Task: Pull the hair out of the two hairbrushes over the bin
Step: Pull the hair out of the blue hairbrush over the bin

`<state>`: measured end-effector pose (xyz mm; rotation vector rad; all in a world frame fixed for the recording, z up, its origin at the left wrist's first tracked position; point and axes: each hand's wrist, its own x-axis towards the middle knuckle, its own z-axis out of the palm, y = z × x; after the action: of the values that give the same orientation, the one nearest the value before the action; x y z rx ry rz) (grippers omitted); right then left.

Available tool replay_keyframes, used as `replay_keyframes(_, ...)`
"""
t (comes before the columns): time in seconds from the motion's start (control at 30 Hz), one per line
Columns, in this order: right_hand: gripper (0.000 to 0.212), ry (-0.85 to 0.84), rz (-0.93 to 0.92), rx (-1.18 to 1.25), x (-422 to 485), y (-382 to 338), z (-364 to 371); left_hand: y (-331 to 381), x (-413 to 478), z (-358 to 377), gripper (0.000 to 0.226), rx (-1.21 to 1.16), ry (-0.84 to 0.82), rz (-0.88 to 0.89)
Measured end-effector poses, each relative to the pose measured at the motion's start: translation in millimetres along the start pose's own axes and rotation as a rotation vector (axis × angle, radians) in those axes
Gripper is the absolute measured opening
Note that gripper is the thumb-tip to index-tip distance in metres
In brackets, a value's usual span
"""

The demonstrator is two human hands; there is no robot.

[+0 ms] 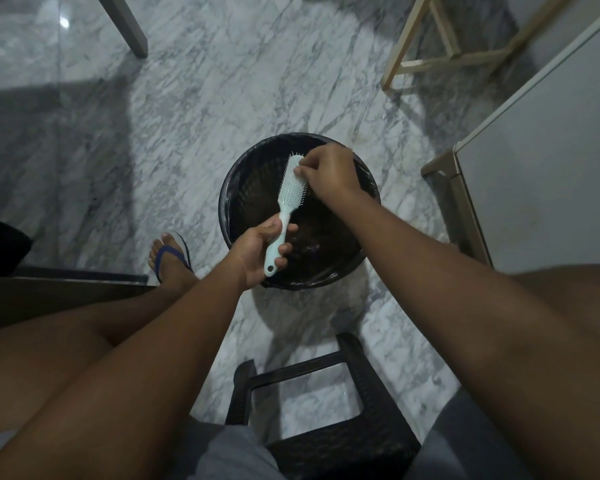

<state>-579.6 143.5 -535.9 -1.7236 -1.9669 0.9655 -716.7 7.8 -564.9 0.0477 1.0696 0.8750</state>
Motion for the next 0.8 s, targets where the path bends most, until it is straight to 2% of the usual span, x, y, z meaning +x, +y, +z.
replay_keyframes(0.07, 0.012, 0.003, -0.051, -0.110, 2, 0, 0, -1, 2, -1, 0.041, 0.016, 0.024, 0.003)
replay_keyframes(0.13, 0.009, 0.006, -0.071, -0.119, 3, -3, -6, -2, 3, -2, 0.039, -0.002, 0.043, 0.015)
replay_keyframes(0.23, 0.010, 0.079, -0.068, 0.046, 4, -13, -17, -1, 5, -7, 0.036, -0.040, 0.061, 0.025)
replay_keyframes(0.33, 0.010, 0.239, -0.037, 0.270, 3, -13, -28, 0, 5, -10, 0.035, -0.087, 0.071, 0.022)
replay_keyframes(0.4, 0.011, 0.295, -0.013, 0.299, 1, -8, -34, 2, 2, -10, 0.030, -0.133, 0.063, 0.032)
replay_keyframes(0.43, 0.012, 0.240, 0.010, 0.233, 1, -2, -37, 3, 1, -9, 0.027, -0.150, 0.061, 0.038)
replay_keyframes(0.47, 0.013, 0.101, 0.045, 0.091, 2, 6, -39, 3, 0, -10, 0.026, -0.160, 0.056, 0.041)
replay_keyframes(0.53, 0.012, -0.300, 0.153, -0.255, -5, 18, -36, 4, -1, -10, 0.028, -0.162, 0.033, 0.040)
replay_keyframes(0.57, 0.011, -0.429, 0.198, -0.372, -10, 23, -33, 4, -1, -10, 0.031, -0.153, 0.024, 0.037)
replay_keyframes(0.6, 0.010, -0.471, 0.198, -0.397, -13, 26, -28, 4, 0, -10, 0.035, -0.139, 0.020, 0.031)
replay_keyframes(0.67, 0.030, -0.374, 0.144, -0.191, -18, 25, -17, 3, 0, -9, 0.041, -0.105, 0.009, 0.013)
replay_keyframes(0.73, 0.050, -0.262, 0.203, 0.258, -19, 14, -9, 2, -1, -9, 0.046, -0.084, -0.017, -0.007)
replay_keyframes(0.8, 0.048, -0.205, 0.267, 0.538, -16, 6, -3, 1, -2, -7, 0.042, -0.072, -0.040, -0.025)
